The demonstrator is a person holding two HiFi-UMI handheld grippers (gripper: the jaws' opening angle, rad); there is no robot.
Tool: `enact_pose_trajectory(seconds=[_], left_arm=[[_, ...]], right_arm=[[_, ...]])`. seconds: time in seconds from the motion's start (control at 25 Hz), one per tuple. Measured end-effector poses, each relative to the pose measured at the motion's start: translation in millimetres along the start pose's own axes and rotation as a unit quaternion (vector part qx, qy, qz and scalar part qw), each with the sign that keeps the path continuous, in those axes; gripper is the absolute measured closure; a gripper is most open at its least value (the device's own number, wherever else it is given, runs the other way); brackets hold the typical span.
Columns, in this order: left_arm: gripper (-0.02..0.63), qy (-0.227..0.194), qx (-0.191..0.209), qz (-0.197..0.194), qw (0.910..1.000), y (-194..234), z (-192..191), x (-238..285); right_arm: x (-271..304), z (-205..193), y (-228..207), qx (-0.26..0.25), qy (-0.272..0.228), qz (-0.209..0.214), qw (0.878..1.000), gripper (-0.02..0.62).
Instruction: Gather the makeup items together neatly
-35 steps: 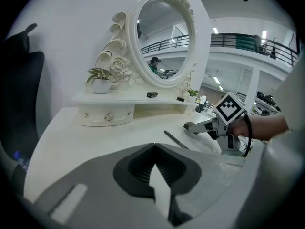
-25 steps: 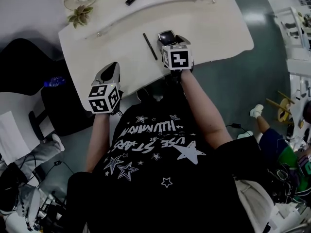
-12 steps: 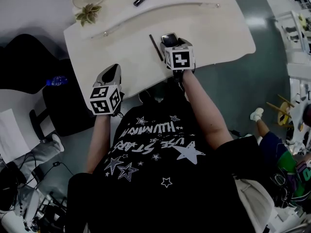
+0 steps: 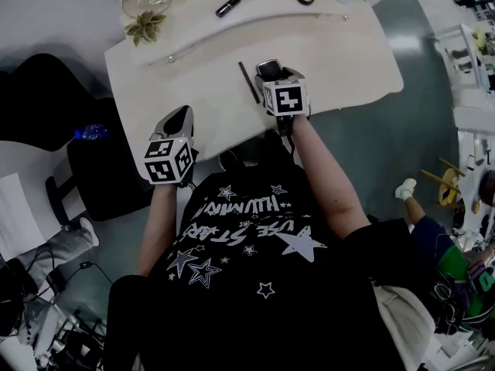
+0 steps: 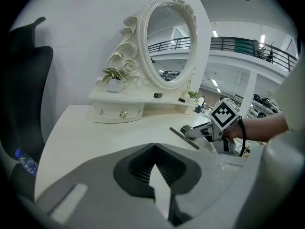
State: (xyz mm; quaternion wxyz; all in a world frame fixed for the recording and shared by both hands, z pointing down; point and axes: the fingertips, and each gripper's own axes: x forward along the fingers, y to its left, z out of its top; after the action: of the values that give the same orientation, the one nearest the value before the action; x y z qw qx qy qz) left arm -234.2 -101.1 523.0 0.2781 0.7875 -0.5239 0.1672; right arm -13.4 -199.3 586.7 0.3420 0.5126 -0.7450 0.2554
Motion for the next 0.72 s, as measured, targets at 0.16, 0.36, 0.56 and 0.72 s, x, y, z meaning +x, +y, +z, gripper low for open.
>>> enact_pose_trajectory(seconds=[0.16,0.36,0.56,0.72], left_arm=[[0.604,-0.007,-0.003,-0.001,1.0,-1,3,1],[0.603,-0.016,-0.01,0.0,0.9998,1,8,0],[0.603,-0.027,-0.016,0.005,0.9995,8,13,-3],[0.603,-0.036,-0.022,0.014,0.999,17,18,-6]], right_arm=[[-3,2,1,-0.019,0.002,0.003,1.0,0.215],[-12,15,5,-0.029,-0.016,0.017,0.999,0.161],[-25,44,5,-0.016,-0.052,0.022,0.998,0.141],[-31,75,13,-0.019,-0.082,0.036,0.996,0.138]])
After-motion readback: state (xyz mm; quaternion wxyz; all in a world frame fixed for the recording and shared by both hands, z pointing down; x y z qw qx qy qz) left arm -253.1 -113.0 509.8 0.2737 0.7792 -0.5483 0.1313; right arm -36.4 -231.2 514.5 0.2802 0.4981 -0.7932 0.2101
